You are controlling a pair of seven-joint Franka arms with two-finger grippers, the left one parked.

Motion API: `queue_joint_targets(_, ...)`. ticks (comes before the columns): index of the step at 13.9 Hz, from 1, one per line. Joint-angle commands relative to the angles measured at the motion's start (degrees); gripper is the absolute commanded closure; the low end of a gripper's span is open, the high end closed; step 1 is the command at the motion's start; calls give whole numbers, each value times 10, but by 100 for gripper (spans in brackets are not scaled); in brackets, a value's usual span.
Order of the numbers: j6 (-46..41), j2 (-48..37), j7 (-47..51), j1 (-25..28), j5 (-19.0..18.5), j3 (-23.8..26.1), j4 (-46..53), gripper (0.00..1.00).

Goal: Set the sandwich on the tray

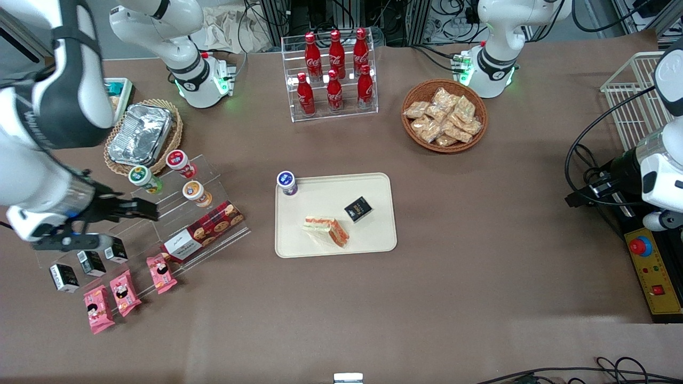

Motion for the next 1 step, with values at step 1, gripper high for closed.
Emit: queue_joint_targets(1,-30,-18,3,-15,-4,4,6,1)
